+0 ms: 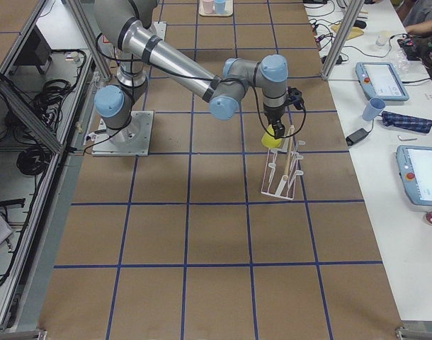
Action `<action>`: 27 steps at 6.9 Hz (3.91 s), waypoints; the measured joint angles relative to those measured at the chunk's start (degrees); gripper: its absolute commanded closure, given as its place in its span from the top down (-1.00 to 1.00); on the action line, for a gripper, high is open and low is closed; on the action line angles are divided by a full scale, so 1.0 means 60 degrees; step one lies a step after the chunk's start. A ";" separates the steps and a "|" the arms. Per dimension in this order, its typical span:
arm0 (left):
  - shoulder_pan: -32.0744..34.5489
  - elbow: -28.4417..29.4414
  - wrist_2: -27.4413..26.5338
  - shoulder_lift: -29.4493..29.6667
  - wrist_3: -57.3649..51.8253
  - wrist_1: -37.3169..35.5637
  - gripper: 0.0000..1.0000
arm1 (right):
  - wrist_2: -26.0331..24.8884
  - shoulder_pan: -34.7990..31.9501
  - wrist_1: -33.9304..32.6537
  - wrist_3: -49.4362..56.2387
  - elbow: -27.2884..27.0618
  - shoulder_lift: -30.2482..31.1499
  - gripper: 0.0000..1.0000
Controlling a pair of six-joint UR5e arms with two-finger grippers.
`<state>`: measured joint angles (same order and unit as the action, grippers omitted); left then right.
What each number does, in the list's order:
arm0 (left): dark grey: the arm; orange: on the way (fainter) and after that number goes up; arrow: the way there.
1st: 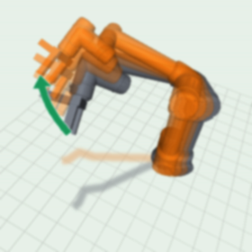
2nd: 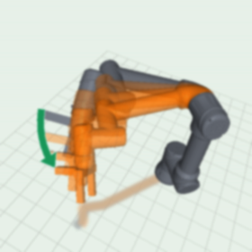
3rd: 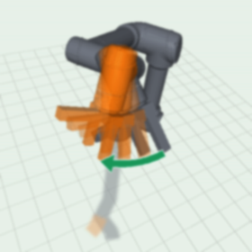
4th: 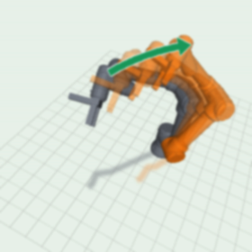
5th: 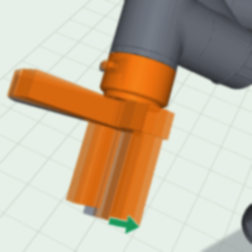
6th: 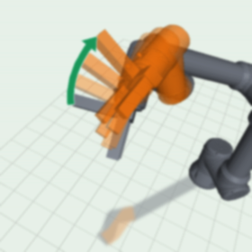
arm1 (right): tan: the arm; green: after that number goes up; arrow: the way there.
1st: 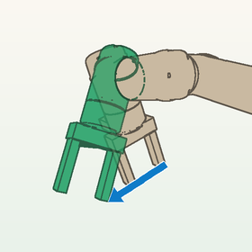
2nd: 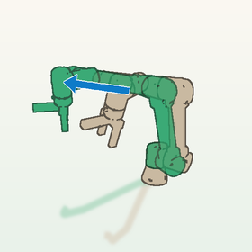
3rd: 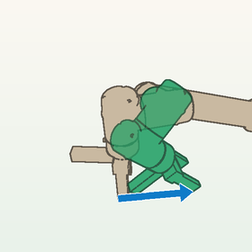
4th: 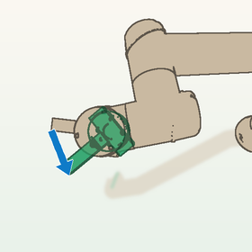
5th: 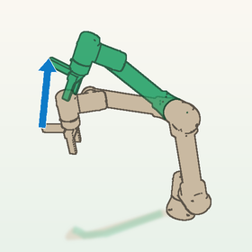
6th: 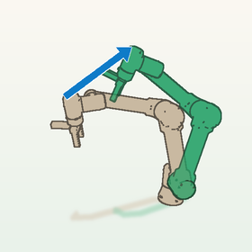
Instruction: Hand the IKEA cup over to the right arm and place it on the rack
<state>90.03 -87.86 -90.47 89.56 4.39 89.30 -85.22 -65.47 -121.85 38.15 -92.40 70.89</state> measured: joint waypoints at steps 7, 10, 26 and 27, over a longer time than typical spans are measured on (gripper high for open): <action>-0.0030 0.0023 0.0058 0.0002 -0.0871 0.0014 1.00 | -0.0061 0.0013 -0.0078 -0.0069 0.0014 -0.0158 1.00; -0.0021 0.0019 0.0027 -0.0009 -0.0878 0.0015 1.00 | -0.0100 -0.0090 0.1313 -0.0489 0.0003 0.0830 1.00; -0.0049 0.0025 0.0064 -0.0014 -0.0893 0.0014 1.00 | -0.0671 -0.3552 0.6035 -0.6174 -0.1333 0.5264 1.00; -0.0049 0.0025 0.0063 -0.0014 -0.0893 0.0014 1.00 | -0.0716 -0.3539 0.6052 -0.6260 -0.1332 0.5270 1.00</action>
<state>89.73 -87.72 -90.09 89.47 -0.97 89.38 -89.52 -86.70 -85.54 0.59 -100.40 102.51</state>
